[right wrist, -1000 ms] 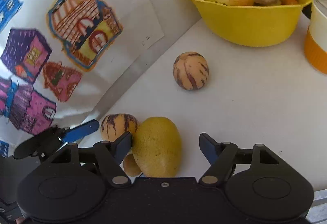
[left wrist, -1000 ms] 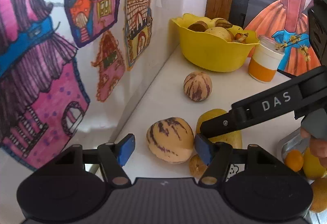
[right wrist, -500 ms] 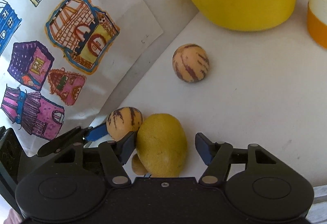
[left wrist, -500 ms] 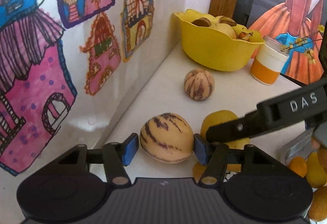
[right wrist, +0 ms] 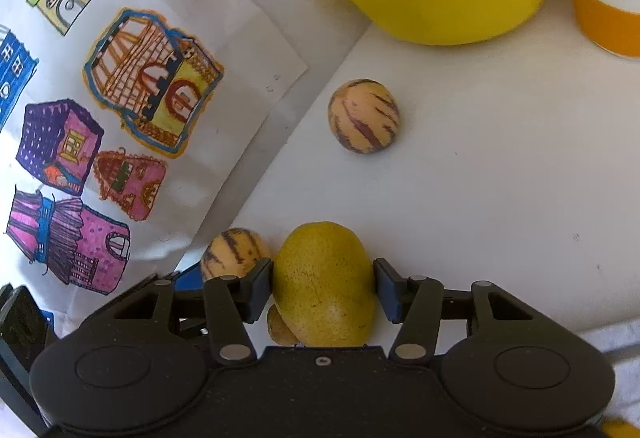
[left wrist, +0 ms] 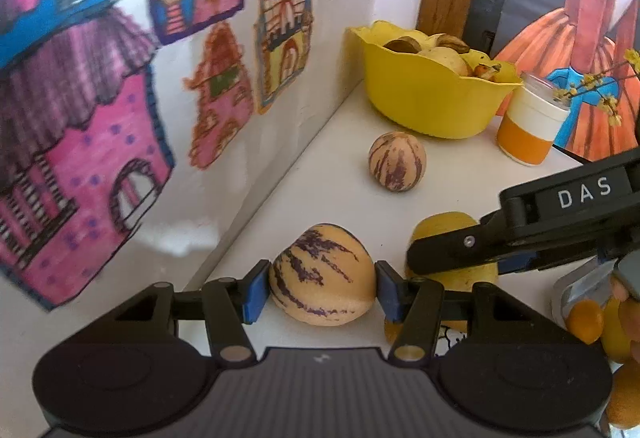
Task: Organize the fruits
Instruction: 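Close the left tool on the striped melon while the right tool grasps the yellow pear, then carry the melon into the tray and open the left tool while the right tool releases the pear there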
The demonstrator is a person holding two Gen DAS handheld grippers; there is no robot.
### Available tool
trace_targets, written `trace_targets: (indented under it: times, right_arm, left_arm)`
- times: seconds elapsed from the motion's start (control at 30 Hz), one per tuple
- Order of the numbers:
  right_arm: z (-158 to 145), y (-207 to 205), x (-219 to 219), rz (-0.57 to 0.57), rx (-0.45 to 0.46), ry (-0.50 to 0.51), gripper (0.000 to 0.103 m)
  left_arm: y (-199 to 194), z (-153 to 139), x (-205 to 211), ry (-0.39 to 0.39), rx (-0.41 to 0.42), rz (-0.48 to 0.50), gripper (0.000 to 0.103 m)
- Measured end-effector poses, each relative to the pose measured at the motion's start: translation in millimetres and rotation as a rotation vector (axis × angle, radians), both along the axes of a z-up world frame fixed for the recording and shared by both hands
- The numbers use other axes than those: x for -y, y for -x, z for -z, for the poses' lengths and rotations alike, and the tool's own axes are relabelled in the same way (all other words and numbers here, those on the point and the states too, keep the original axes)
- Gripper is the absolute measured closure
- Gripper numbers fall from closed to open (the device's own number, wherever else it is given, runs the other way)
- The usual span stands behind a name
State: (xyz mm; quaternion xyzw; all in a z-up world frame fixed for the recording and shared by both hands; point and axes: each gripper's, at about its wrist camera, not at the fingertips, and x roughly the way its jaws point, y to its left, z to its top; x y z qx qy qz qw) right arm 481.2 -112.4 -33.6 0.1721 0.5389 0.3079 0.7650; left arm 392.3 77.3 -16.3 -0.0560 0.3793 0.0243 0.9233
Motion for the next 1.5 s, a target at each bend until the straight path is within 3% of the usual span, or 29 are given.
trace_targets:
  times: [0.23, 0.47, 0.8, 1.17, 1.4, 1.5]
  right_arm:
    - [3, 9, 25, 0.091, -0.074, -0.103, 0.048]
    - [-31, 25, 66, 0.143, -0.022, -0.170, 0.048]
    - [-69, 60, 168, 0.259, 0.071, -0.127, 0.047]
    - [-50, 102, 256, 0.346, 0.066, -0.071, 0.047]
    - [-31, 109, 264, 0.357, 0.050, -0.052, 0.047]
    - [-22, 109, 264, 0.357, 0.044, -0.051, 0.047]
  left_arm:
    - [19, -12, -4, 0.025, 0.003, -0.028, 0.044]
    - [36, -37, 17, 0.039, 0.041, 0.011, 0.044]
    - [59, -65, 92, 0.069, 0.092, 0.150, 0.044]
    - [93, -61, 177, 0.107, 0.064, 0.318, 0.044]
    - [115, -41, 213, 0.125, 0.017, 0.396, 0.044]
    - [127, -37, 224, 0.070, 0.042, 0.431, 0.044]
